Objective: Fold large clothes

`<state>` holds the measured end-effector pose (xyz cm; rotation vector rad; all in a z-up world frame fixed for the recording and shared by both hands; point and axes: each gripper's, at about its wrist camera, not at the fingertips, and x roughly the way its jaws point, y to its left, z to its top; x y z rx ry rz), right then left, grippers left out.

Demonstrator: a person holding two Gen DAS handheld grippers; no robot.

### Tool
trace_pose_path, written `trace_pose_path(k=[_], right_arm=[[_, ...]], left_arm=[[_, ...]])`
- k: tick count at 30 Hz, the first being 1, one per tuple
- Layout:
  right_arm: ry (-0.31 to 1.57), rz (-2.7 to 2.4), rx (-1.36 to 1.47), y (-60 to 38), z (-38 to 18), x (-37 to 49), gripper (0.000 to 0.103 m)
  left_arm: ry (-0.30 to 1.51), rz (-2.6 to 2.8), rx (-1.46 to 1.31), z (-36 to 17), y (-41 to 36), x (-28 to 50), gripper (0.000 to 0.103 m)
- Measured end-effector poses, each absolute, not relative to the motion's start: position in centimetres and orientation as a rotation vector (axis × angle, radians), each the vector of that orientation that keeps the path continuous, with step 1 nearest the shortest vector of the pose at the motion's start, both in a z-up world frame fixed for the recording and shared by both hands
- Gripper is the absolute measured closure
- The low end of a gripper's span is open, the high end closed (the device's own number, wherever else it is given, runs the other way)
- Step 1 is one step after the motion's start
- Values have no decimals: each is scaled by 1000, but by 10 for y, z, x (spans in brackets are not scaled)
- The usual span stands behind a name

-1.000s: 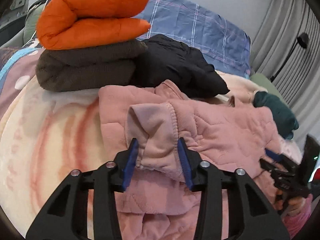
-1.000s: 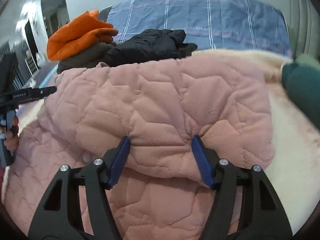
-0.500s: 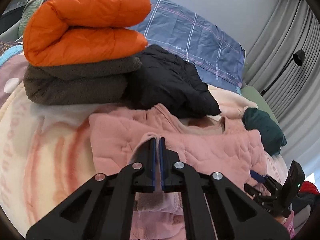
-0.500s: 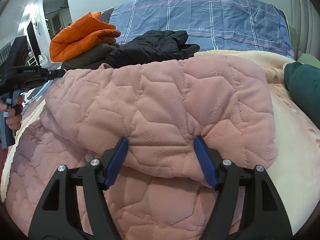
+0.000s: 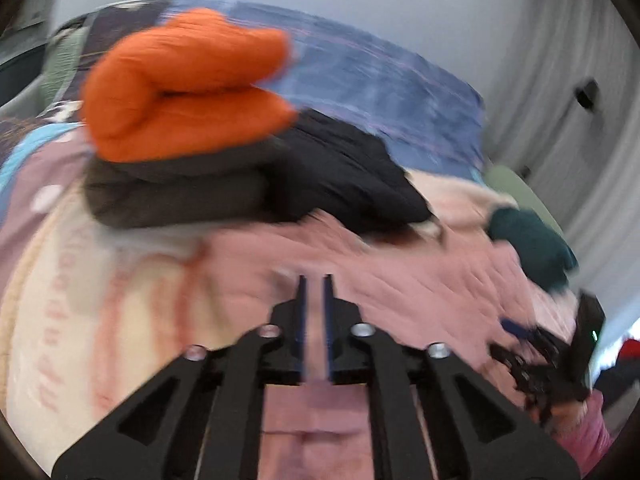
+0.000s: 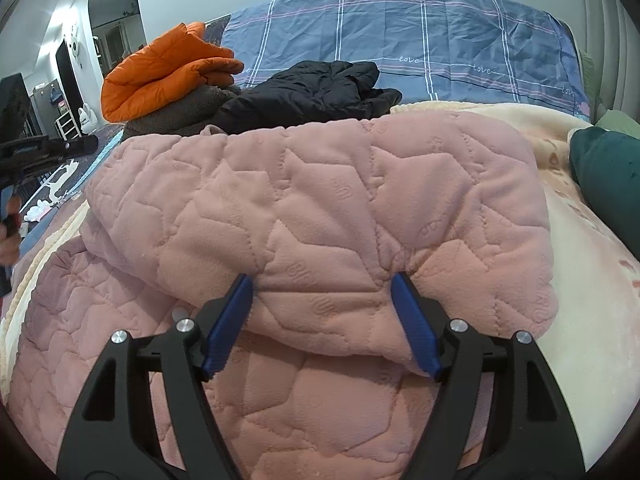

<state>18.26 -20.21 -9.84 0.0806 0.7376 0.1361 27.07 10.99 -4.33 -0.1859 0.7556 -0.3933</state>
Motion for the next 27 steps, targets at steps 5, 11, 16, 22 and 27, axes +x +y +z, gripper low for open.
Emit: trace_pose_path(k=[5,11,16,22,27], right_arm=[[736,135,79,-202,-99,182,29],[696,143,125,-212,-82,173,42],[754,6,143,-233,-79,183,64],[774,-65,-44,-208,-89,185,62],[781,36,65,-221,-65,130,51]], left_arm=[[803,-378,26,-74,47,267,77],[802,-298,155,-109,33,263,76],[796,-326,125,-109,42,261,76],[814,-293,120,-103,43,256,75],[753,-290,135,-65,58,202,31]])
